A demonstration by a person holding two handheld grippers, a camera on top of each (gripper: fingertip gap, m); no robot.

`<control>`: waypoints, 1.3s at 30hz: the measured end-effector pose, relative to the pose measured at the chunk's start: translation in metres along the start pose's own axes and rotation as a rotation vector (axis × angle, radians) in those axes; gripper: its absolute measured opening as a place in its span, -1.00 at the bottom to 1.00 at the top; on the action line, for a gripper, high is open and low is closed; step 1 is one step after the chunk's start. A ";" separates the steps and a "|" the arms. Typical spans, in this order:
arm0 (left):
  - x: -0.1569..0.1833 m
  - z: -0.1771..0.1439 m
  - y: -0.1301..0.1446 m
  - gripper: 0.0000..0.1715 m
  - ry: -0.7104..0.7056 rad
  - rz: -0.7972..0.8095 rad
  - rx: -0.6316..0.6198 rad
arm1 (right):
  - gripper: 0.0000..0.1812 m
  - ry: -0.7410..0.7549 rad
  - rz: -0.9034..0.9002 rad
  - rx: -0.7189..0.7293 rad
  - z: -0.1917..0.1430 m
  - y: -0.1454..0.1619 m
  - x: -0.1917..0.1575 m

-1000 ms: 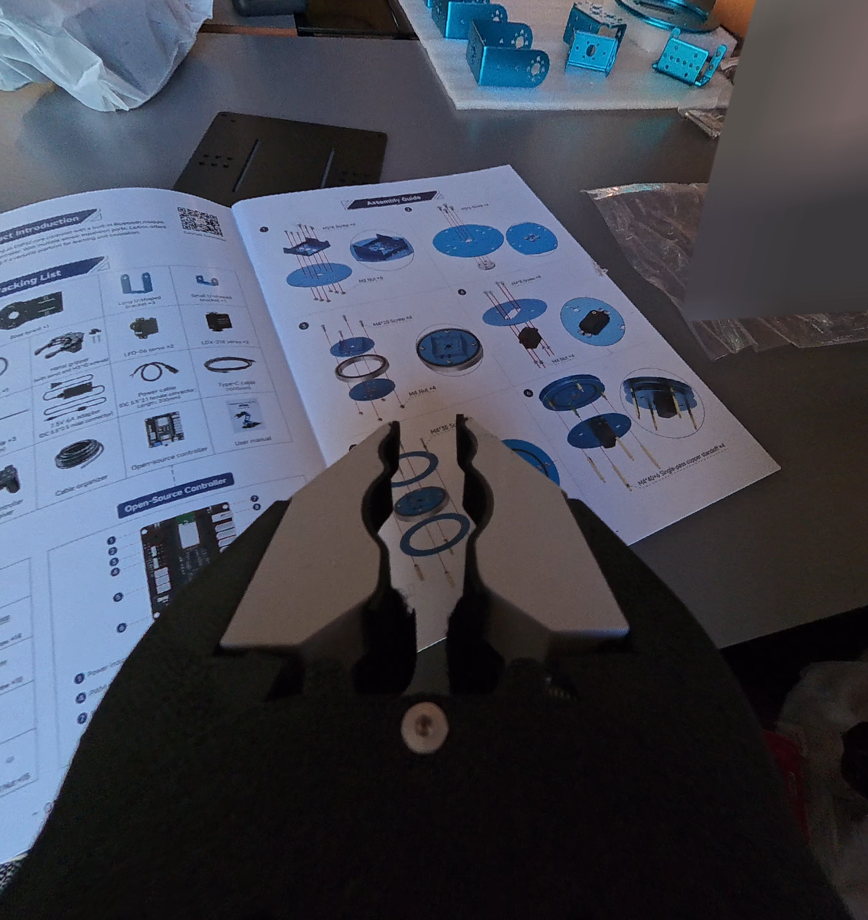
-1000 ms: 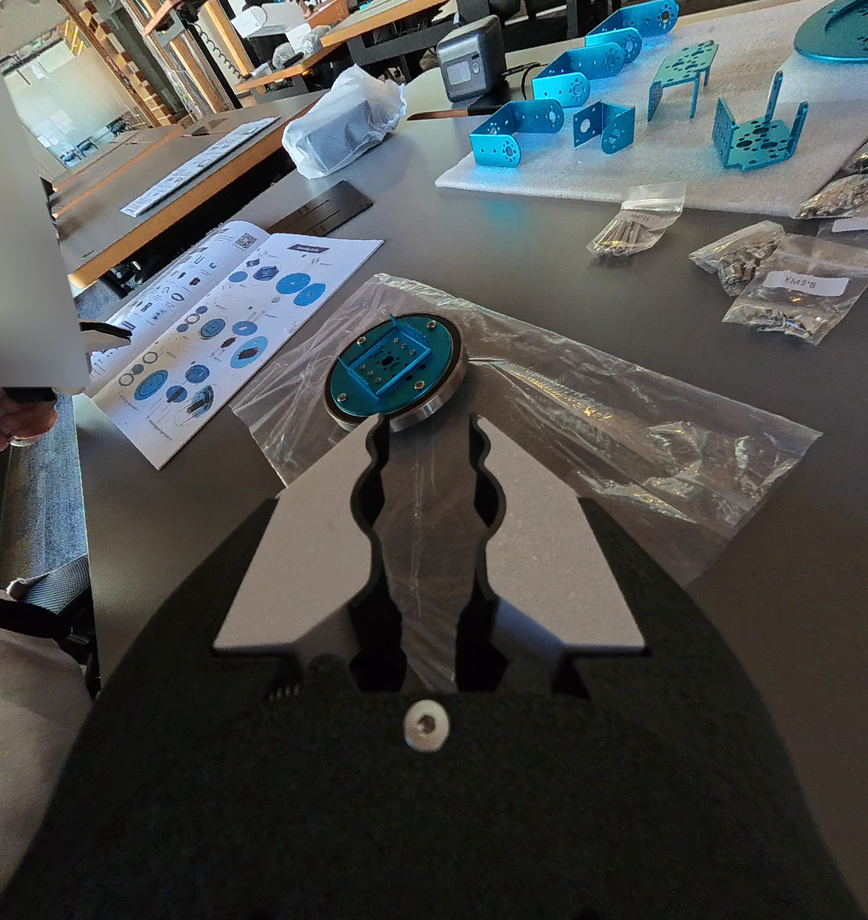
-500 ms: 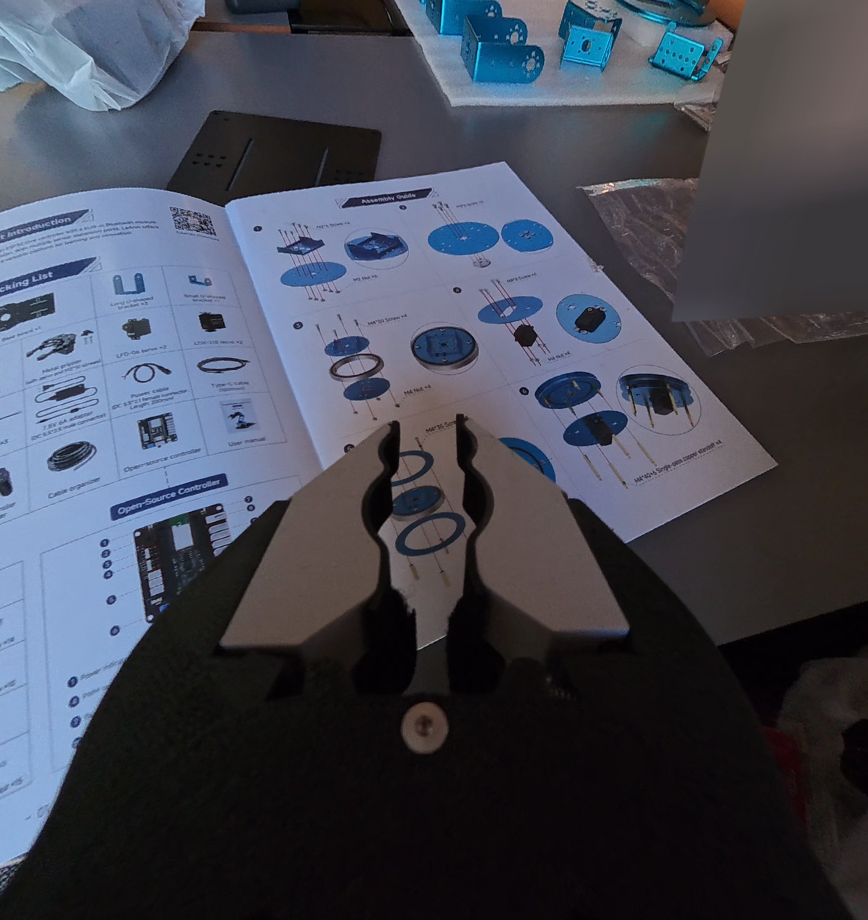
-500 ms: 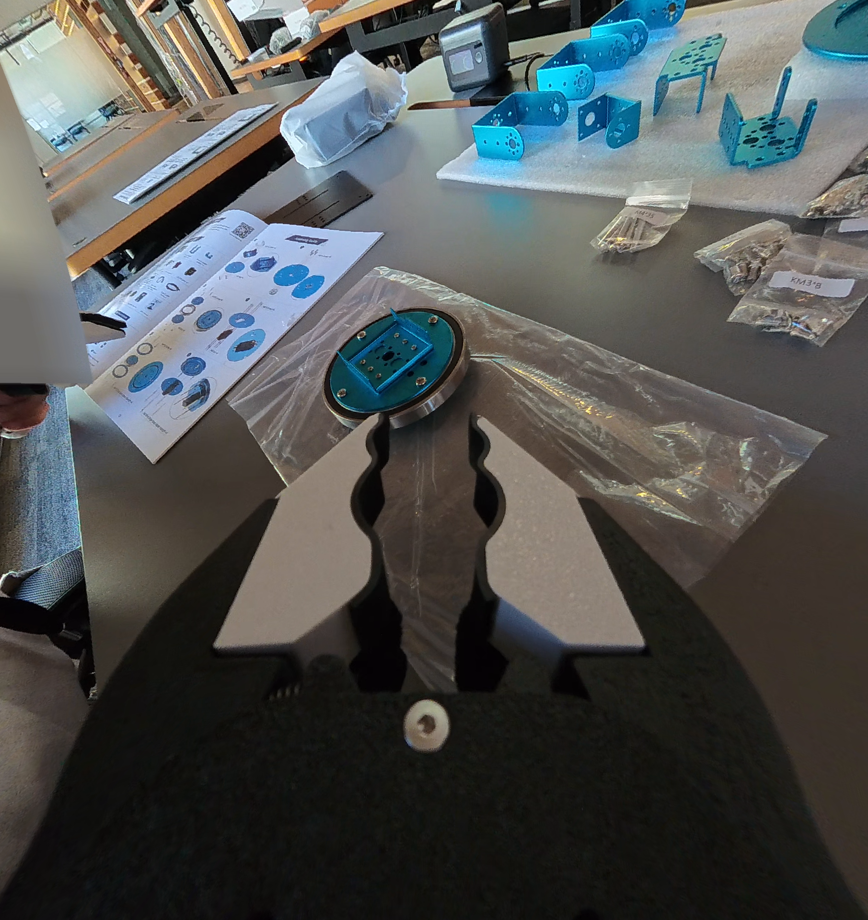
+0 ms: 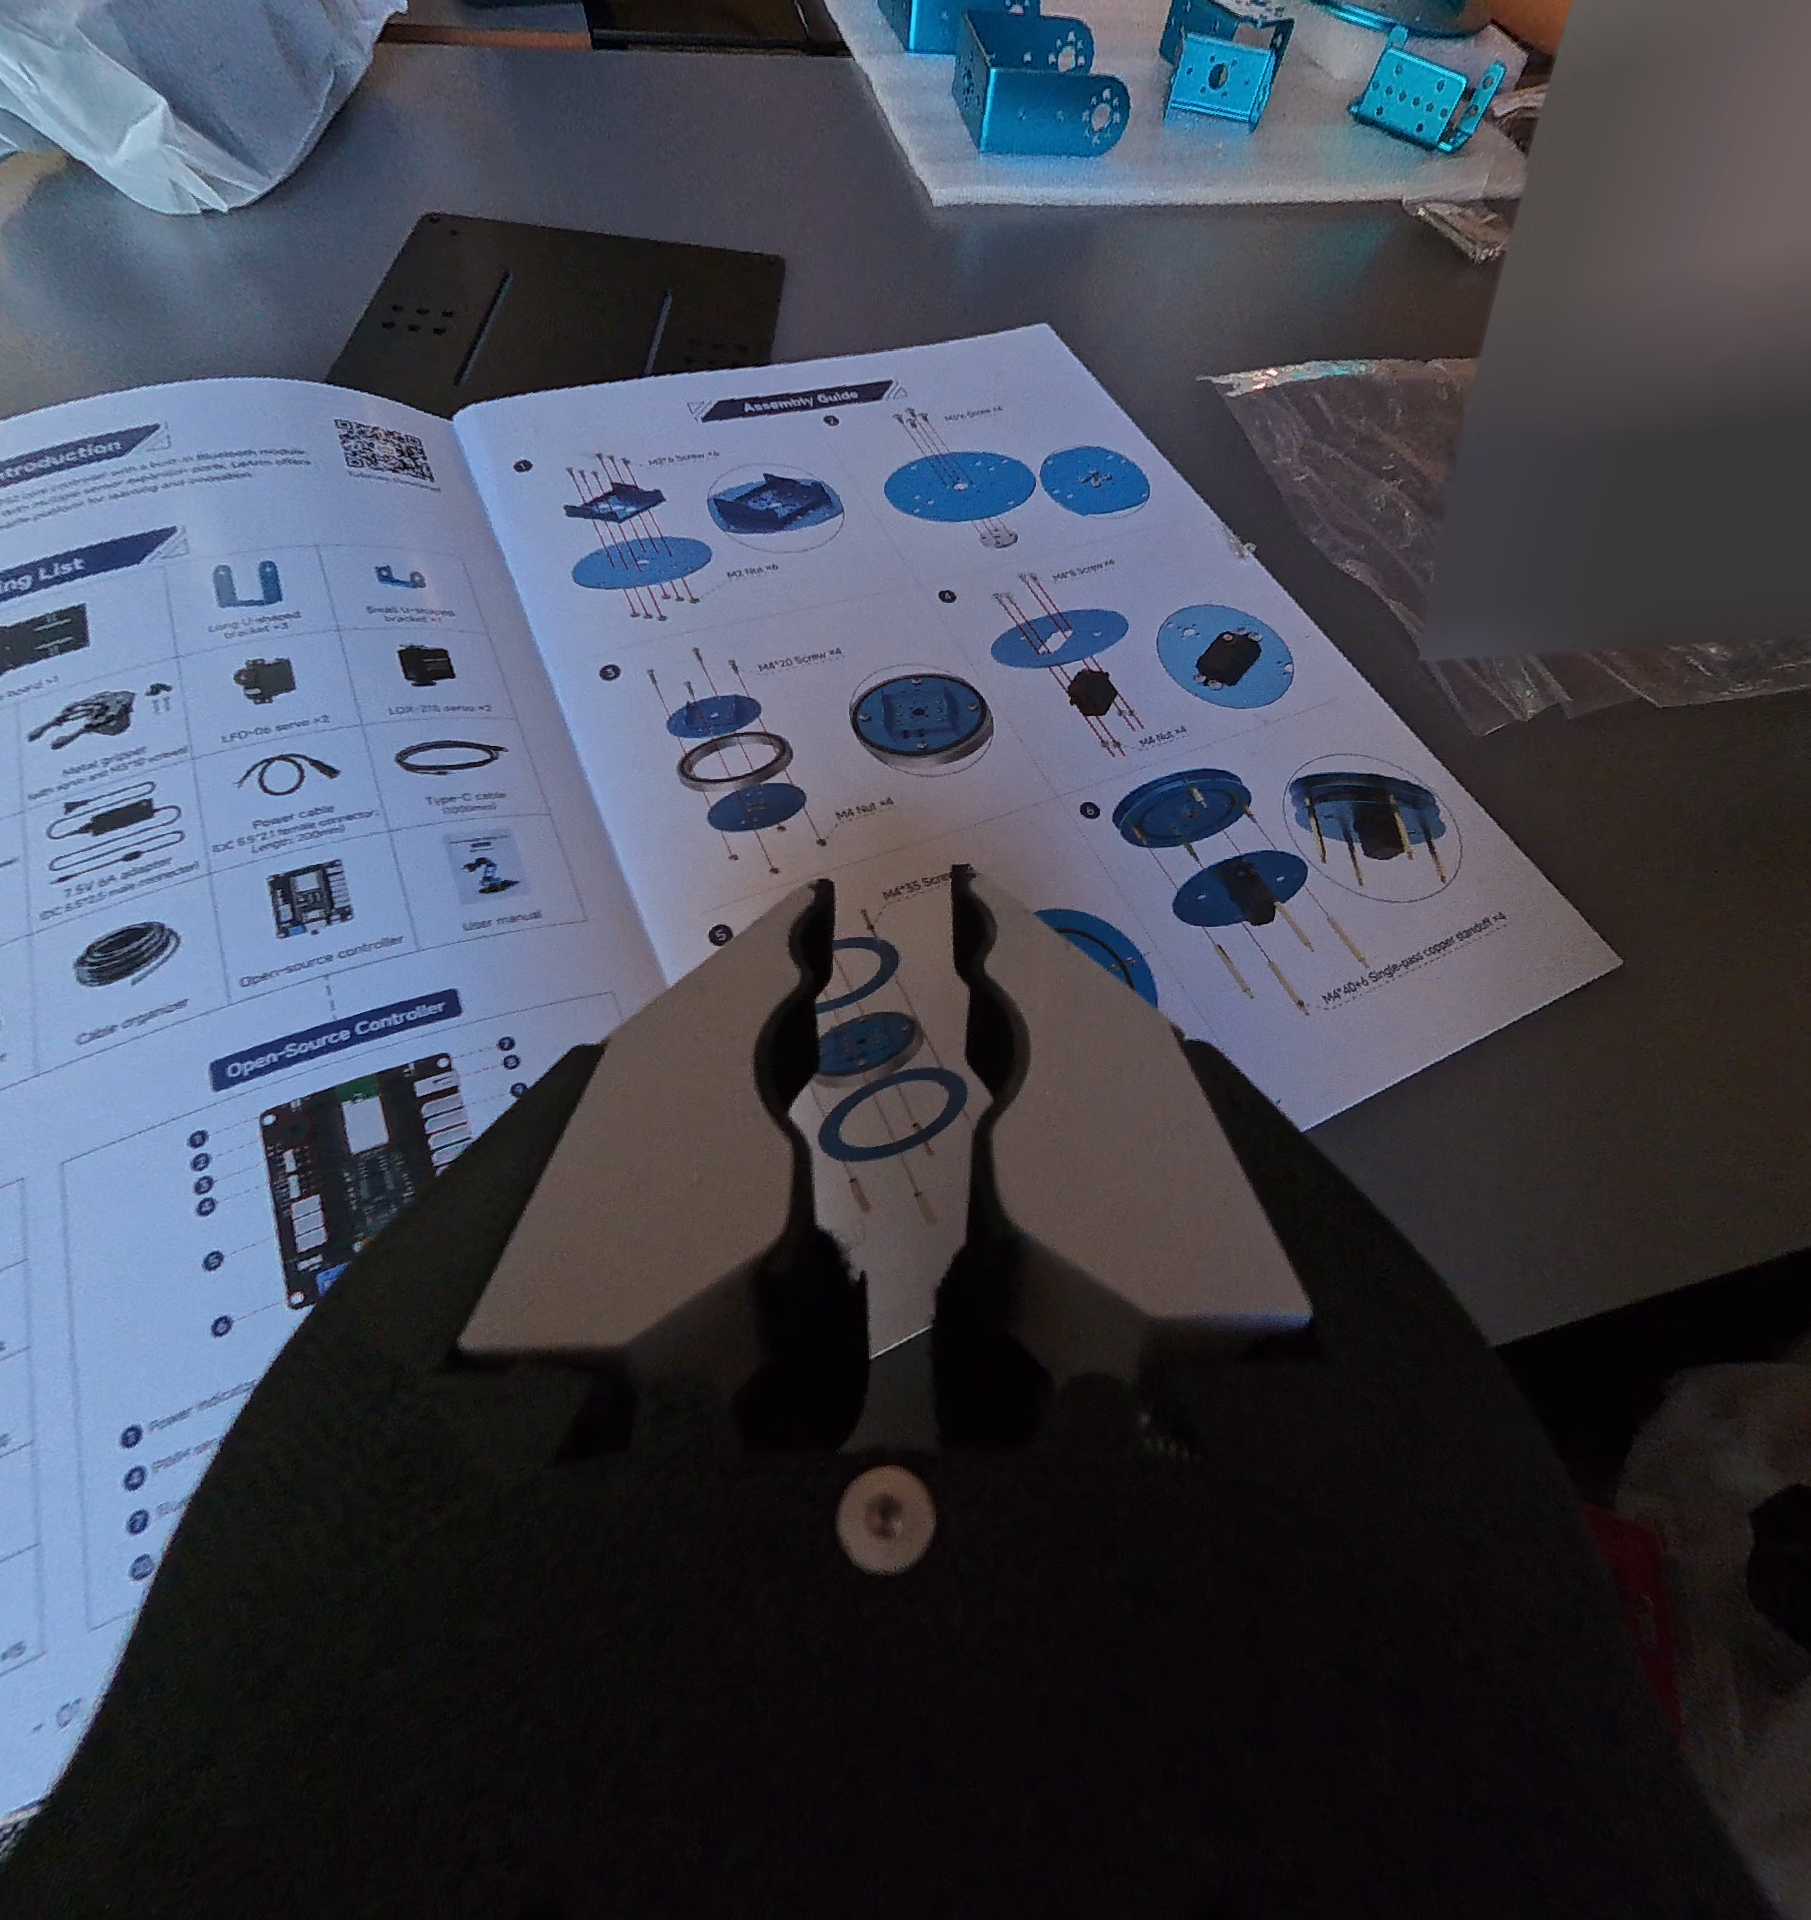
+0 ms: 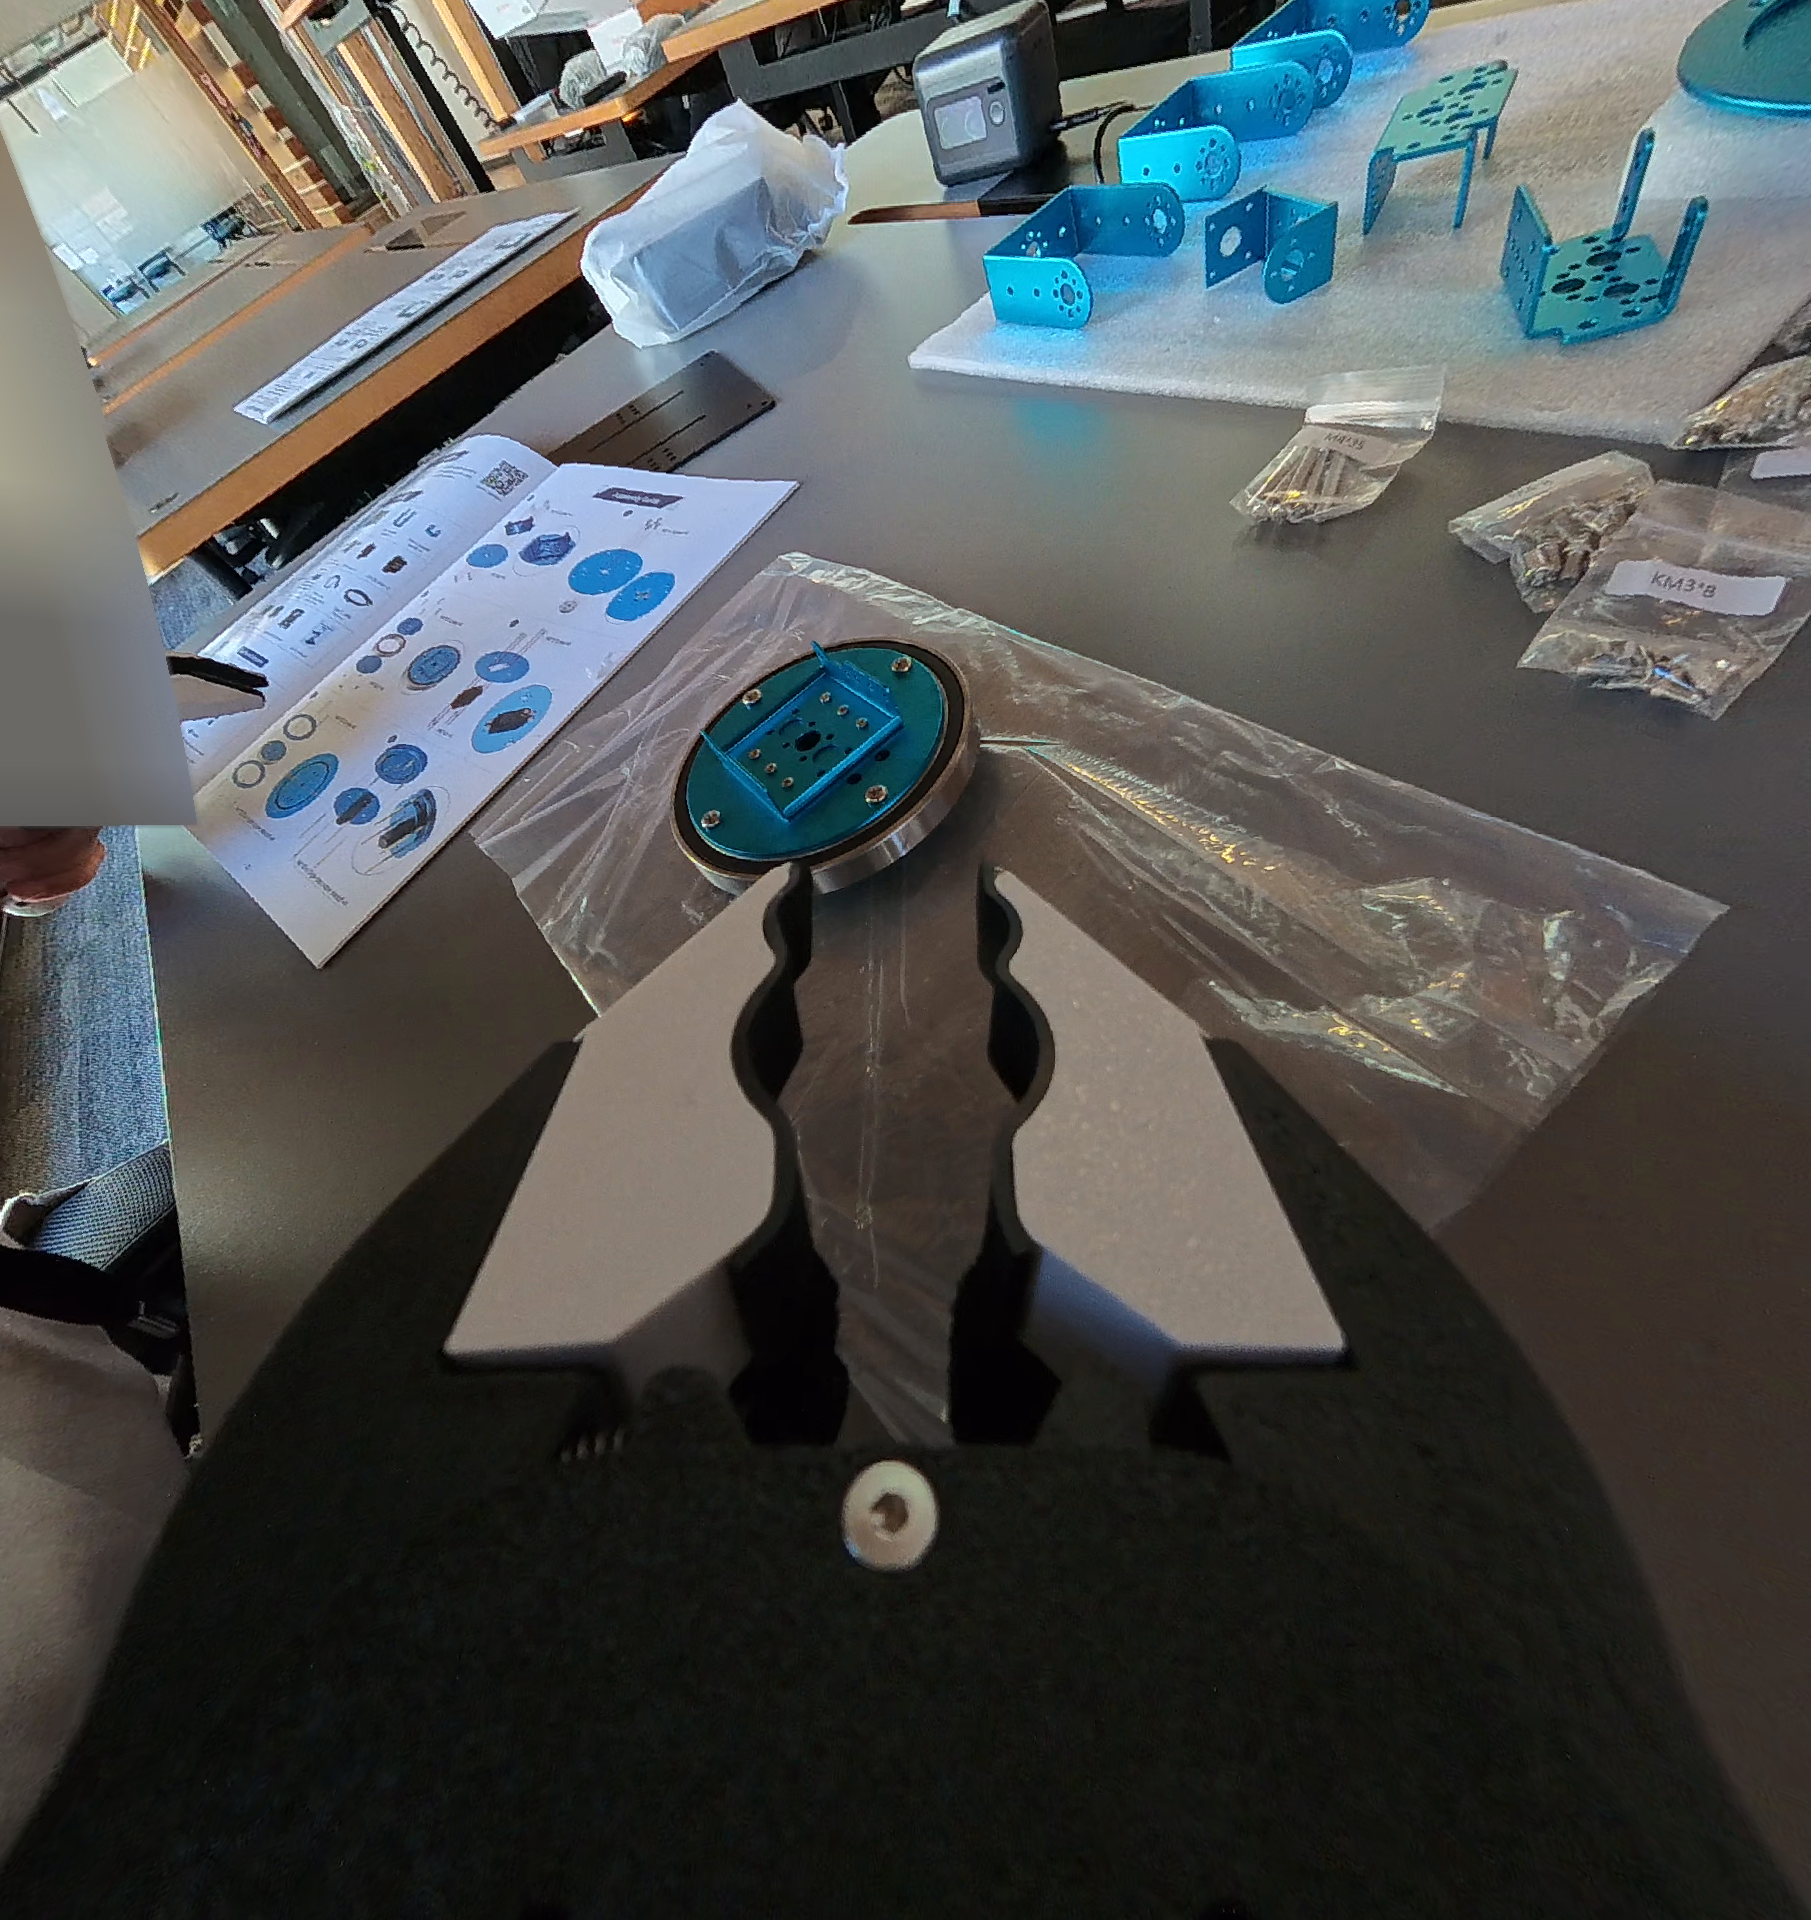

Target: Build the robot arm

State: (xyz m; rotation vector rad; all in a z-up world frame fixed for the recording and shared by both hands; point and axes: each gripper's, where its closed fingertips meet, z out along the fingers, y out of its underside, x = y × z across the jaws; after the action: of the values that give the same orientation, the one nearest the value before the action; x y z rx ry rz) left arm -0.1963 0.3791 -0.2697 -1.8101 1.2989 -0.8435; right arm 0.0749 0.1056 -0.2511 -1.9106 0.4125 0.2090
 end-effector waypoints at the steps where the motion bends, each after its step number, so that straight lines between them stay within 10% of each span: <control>1: 0.000 0.000 0.000 -0.75 0.001 0.000 -0.001 | -0.67 0.000 0.001 0.001 0.000 0.000 0.000; 39: 0.128 0.037 -0.031 -0.74 0.331 0.048 0.040 | -0.47 0.084 -0.288 -0.177 0.016 0.025 -0.014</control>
State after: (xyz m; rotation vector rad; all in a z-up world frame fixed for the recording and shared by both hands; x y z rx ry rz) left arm -0.1159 0.2702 -0.2506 -1.6488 1.5115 -1.1698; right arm 0.0534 0.1150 -0.2742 -2.1323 0.1748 -0.0260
